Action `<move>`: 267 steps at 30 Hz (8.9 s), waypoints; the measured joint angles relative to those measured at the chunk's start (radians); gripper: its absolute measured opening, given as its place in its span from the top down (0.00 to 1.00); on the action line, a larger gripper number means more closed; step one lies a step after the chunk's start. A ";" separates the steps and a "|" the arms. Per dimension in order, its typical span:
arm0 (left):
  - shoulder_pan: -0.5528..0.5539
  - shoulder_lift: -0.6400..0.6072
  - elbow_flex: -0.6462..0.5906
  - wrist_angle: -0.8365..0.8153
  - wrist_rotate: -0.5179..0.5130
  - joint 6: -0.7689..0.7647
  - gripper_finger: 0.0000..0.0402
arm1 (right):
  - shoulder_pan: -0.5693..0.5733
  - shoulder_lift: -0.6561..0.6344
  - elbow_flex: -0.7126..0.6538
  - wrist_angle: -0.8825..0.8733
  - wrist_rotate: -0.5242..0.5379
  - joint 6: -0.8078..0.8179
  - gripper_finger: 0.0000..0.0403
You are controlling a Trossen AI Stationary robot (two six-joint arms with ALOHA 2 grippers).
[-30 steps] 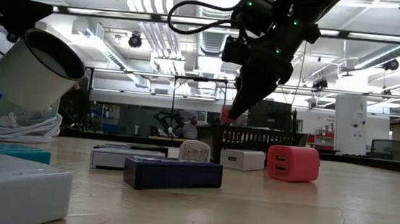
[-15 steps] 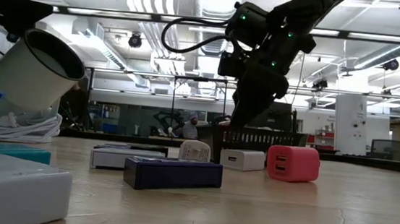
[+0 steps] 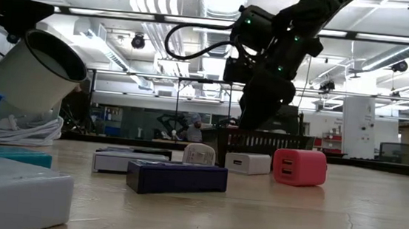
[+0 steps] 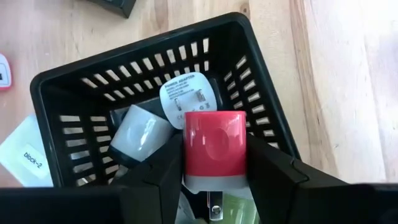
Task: Pick & Place Office items
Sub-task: Put the bottom pink white charger adapter into the black bin, then put the pink charger adapter into the black bin
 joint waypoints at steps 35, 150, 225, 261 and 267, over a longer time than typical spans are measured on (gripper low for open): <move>0.000 0.000 0.000 0.000 0.000 0.000 0.44 | 0.008 -0.039 0.052 -0.052 0.024 0.024 0.50; 0.000 0.000 0.000 0.000 0.000 0.000 0.44 | 0.425 -0.068 -0.324 0.420 -0.055 0.072 0.57; 0.000 0.000 0.000 -0.007 0.000 0.000 0.44 | -0.096 -0.166 -0.181 0.007 -0.108 0.073 0.58; 0.000 0.000 0.000 -0.008 0.000 0.000 0.44 | -0.095 -0.184 -0.177 0.026 -0.078 0.151 0.49; 0.000 0.000 0.000 -0.008 0.000 0.000 0.44 | -0.094 -0.234 -0.167 0.023 -0.078 0.149 0.49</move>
